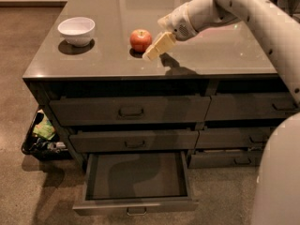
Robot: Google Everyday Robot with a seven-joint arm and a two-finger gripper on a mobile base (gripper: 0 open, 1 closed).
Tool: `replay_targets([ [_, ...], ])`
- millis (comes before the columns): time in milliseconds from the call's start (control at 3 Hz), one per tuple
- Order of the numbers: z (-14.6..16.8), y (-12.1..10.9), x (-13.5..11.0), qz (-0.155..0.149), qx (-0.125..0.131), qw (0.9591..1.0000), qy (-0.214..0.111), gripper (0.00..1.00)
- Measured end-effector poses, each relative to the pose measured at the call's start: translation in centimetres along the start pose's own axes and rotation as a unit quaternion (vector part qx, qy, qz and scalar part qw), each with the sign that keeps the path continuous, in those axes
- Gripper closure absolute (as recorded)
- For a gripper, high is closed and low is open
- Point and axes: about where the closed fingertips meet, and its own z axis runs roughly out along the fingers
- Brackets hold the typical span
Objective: Place apple into bottom drawer
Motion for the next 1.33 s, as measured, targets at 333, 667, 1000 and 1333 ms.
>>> replay_targets([
  [333,3.0,-0.6,0.0,0.002,-0.007,0.9998,-0.018,0.0],
  [667,5.6,-1.2,-0.3,0.0,-0.004,0.9997,-0.024,0.0],
  [1000,10.4,-1.8,-0.9,0.017,0.004,0.999,-0.04,0.0],
  [1333,10.8,-1.8,-0.9,0.015,0.001,0.999,-0.042,0.0],
])
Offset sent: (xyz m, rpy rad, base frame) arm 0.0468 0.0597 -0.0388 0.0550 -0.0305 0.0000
